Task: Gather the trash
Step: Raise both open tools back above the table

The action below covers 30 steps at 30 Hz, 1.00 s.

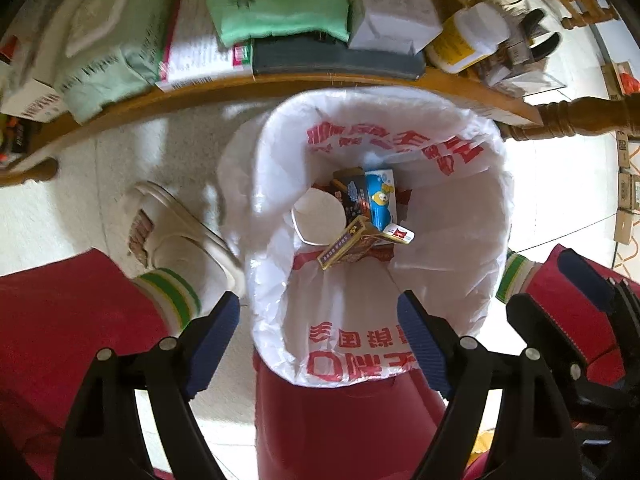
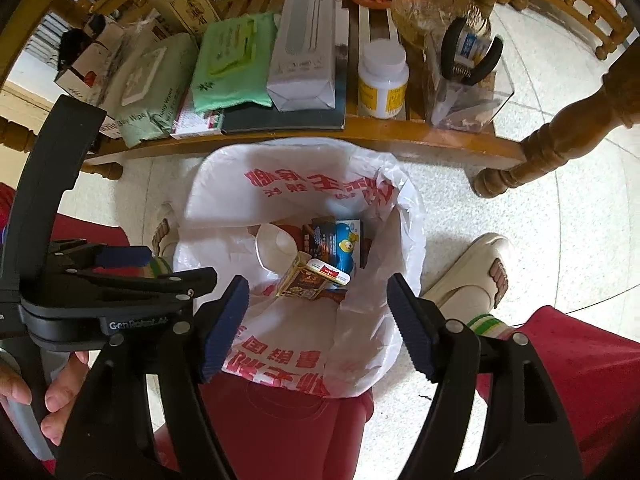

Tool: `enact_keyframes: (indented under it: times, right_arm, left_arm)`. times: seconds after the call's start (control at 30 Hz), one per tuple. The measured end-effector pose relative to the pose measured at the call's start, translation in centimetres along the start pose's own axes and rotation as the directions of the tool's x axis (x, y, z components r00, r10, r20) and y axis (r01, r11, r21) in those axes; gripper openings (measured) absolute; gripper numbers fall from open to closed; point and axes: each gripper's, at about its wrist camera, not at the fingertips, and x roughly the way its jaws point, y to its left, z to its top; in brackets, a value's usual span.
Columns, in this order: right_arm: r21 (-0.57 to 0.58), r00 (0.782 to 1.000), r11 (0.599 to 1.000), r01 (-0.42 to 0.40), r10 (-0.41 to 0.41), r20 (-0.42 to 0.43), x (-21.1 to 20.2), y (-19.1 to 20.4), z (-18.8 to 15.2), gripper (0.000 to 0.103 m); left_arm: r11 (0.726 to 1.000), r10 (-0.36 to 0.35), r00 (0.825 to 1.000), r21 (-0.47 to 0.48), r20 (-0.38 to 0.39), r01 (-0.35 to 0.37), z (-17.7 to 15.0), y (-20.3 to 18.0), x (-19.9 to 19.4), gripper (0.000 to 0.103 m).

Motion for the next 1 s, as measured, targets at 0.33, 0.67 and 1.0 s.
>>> enact_keyframes:
  times: [0.33,0.67,1.0]
  right_arm:
    - [-0.058,0.982,0.998,-0.021,0.031,0.187,-13.3,0.2,-1.2,0.088]
    - [-0.125,0.918,0.992,-0.029,0.076,0.390,-29.0,0.5,3.0,0.096]
    - [-0.162,0.884,0.982,-0.096,0.159,0.439,-37.7,2.2,7.5,0.096]
  left_arm:
    - [0.958,0.074,0.963,0.250,0.260,-0.141,-7.9,-0.8,-14.6,0.085]
    - [0.830,0.129,0.807,0.383,0.576,-0.406,-9.0,-1.6,-34.3,0.095]
    - [0.666,0.096,0.822,0.577,0.561,-0.472,-4.3,-2.5,-40.8,0.095]
